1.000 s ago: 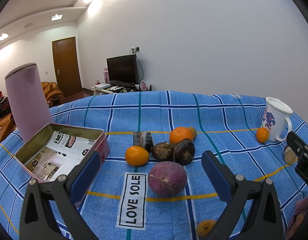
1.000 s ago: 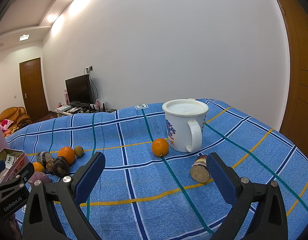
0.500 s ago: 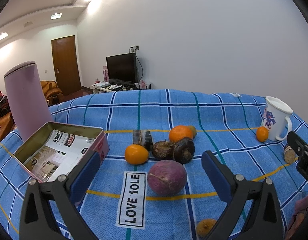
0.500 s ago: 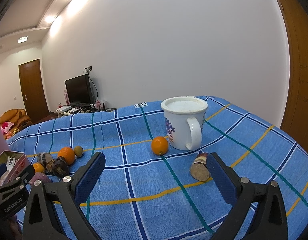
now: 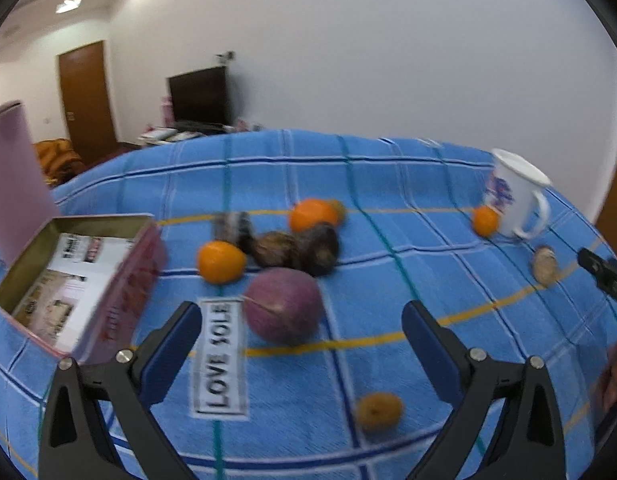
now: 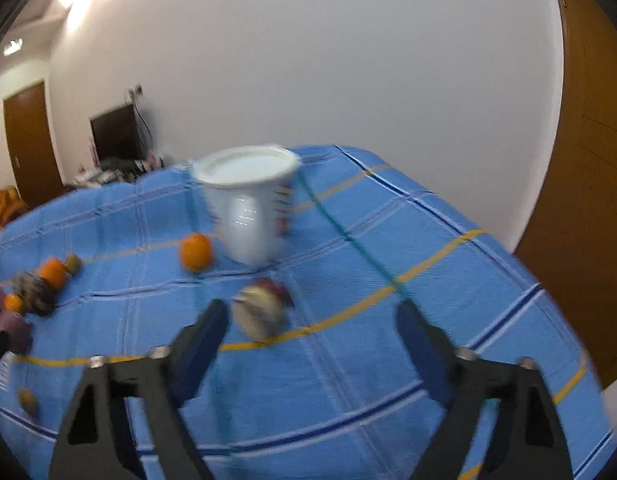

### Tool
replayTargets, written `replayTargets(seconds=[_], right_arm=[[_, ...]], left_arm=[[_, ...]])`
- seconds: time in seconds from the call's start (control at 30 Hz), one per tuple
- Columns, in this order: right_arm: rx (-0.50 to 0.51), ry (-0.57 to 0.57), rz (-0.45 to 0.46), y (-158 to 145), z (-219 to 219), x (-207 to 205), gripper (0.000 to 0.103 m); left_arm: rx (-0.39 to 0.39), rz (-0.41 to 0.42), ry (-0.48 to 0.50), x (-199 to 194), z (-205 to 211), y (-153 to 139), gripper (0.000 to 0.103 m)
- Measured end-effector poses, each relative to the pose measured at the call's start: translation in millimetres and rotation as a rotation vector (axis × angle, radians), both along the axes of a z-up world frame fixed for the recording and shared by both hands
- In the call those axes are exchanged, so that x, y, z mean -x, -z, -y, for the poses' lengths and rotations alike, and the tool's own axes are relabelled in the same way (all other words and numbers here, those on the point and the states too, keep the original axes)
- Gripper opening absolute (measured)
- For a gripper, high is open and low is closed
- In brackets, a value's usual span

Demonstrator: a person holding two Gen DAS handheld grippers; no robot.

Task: Organize fruits
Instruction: 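Grasp the sugarcane piece with the right tool while the left tool grasps the small yellow fruit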

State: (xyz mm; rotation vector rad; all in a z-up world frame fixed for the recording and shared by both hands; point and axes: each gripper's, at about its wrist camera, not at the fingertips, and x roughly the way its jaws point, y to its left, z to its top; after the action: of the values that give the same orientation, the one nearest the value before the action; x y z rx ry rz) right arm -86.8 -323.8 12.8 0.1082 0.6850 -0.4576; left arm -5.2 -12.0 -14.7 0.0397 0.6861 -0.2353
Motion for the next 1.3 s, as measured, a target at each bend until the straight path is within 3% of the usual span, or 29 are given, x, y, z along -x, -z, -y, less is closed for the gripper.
replayTargets(seconds=[0.1,0.23,0.47,0.6,0.67,0.77,0.9,0.97,1.13,1.3], right_arm=[[-0.068,-0.030,-0.062,3,24,-8,0.077],[-0.205,-0.128,-0.068,9,24,-30,0.077],[-0.239,-0.251,-0.179,39,3,-71,0.077],[-0.188,-0.265,-0.220,50,-2,-77,0.057],[-0.146,-0.271,-0.231,51,-5,-79,0.047],[-0.124,-0.282,-0.222,52,-7,-73,0.046],[-0.119,-0.286,-0.217,53,-8,-67,0.045],[-0.127,-0.284,-0.215,52,-6,-67,0.045],[-0.125,-0.281,-0.183,49,-4,-54,0.045],[-0.118,-0.271,-0.153,37,-9,-46,0.045]], left_arm=[[0.030,-0.017,0.066,6,6,-3,0.099],[0.047,-0.032,0.085,6,0,-6,0.099],[0.051,-0.085,0.045,13,-32,-5,0.096],[0.012,-0.098,0.127,22,-14,-1,0.095],[-0.020,-0.103,0.165,24,1,2,0.091],[-0.061,-0.136,0.191,22,14,10,0.081],[-0.019,-0.253,0.206,12,13,26,0.047],[0.015,-0.247,0.201,11,10,27,0.045],[-0.027,-0.209,0.231,18,16,30,0.030],[0.002,-0.192,0.250,17,14,23,0.030]])
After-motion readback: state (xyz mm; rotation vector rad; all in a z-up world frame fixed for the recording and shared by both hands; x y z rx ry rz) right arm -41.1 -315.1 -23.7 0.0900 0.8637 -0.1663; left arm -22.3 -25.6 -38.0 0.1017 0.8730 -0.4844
